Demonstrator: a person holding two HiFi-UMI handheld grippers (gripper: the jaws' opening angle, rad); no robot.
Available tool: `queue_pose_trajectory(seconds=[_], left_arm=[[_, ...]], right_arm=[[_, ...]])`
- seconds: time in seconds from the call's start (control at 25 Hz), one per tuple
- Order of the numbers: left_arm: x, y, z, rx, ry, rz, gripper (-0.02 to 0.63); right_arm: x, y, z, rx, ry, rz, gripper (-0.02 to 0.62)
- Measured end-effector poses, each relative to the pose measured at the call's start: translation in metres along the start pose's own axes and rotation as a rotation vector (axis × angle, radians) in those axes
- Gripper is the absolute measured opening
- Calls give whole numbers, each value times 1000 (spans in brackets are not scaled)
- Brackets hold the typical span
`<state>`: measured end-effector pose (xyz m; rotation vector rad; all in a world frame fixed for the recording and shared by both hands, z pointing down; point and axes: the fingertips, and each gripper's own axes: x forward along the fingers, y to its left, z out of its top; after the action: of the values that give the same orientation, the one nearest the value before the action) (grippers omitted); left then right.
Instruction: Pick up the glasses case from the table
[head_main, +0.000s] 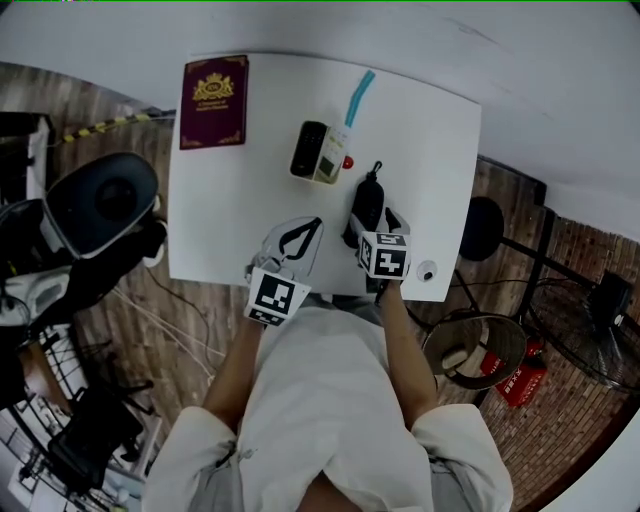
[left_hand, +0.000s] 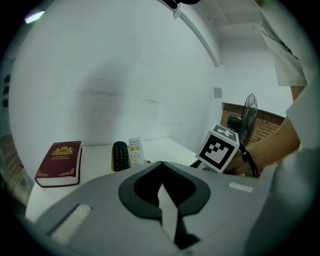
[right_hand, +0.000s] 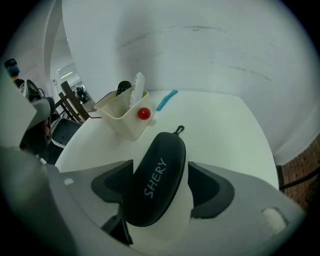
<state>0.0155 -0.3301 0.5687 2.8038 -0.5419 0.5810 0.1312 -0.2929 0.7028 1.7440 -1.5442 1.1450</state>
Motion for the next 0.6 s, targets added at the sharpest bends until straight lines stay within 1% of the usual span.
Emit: queue_pose_trajectory(seconds=[0.16, 0.24, 0.4, 0.6], left_arm=[[1, 2, -2, -7, 8, 11, 18], [3, 2, -2, -8, 10, 15, 18], [3, 0, -2, -9, 13, 20, 17], [0, 1, -4, -11, 14, 34, 18]], right_arm=[[8, 2, -1, 17, 21, 28, 371], [11, 5, -1, 20, 28, 47, 374], [17, 12, -1, 40, 42, 83, 373], [19, 16, -2, 45, 56, 106, 351]])
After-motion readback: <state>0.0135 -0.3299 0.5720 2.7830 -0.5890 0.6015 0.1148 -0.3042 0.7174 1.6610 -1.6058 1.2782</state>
